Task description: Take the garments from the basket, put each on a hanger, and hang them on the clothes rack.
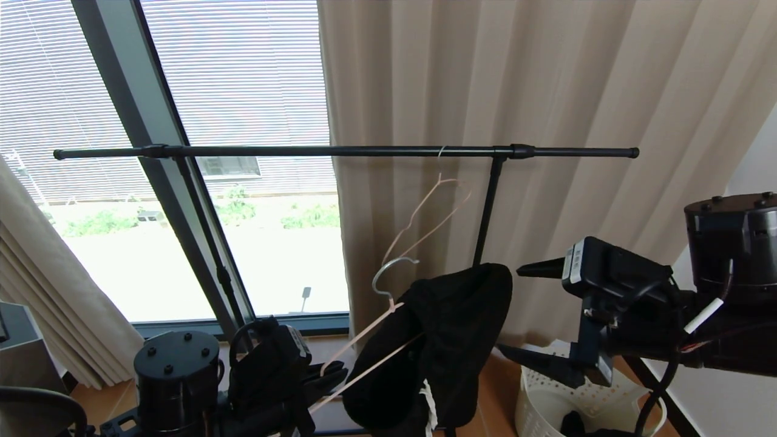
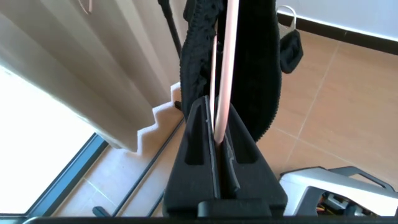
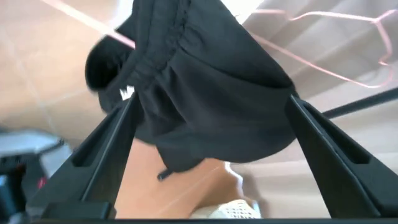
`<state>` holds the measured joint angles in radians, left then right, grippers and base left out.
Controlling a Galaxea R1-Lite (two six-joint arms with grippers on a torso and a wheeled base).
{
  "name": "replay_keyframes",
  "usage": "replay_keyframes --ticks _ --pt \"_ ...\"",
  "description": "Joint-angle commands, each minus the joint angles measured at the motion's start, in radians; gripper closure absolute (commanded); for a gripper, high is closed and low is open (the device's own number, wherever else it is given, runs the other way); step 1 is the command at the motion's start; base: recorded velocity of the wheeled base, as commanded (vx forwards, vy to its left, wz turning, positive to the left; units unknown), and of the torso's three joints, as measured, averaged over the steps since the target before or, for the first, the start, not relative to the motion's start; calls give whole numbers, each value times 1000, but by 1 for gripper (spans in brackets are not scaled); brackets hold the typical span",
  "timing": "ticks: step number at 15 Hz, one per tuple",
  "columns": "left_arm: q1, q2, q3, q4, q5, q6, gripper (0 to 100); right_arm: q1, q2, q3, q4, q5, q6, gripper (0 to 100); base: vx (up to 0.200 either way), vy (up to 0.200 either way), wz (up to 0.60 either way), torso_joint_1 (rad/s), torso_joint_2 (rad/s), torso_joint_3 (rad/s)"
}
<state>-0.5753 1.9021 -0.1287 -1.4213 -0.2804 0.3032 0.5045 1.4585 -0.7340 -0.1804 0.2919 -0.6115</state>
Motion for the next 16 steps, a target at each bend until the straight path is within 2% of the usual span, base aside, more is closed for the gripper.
replay_keyframes --ticks 1,2,3,4,5,7,9,16 --pt "-12 0 14 -1 -8 1 100 -116 3 -140 174 131 -125 0 0 0 0 0 0 0" --pt "-26 -2 24 -1 -13 1 100 -161 46 -220 322 224 -241 0 0 0 0 0 0 0" --pt "-43 -2 34 -1 -13 1 100 -187 91 -281 420 282 -341 0 0 0 0 0 0 0" --pt "-64 -2 47 -2 -17 2 100 -202 149 -347 521 339 -416 0 0 0 0 0 0 0" --pt "-83 -3 60 -2 -29 4 100 -204 191 -393 587 355 -450 0 0 0 0 0 0 0" --pt "-106 -2 81 -42 -45 2 100 -201 261 -435 608 374 -472 0 0 0 0 0 0 0" --pt "-124 -2 92 -70 -45 2 100 -153 296 -453 610 398 -467 0 0 0 0 0 0 0" --pt "-135 -2 95 -73 -43 4 100 -75 356 -455 610 398 -450 0 0 0 0 0 0 0"
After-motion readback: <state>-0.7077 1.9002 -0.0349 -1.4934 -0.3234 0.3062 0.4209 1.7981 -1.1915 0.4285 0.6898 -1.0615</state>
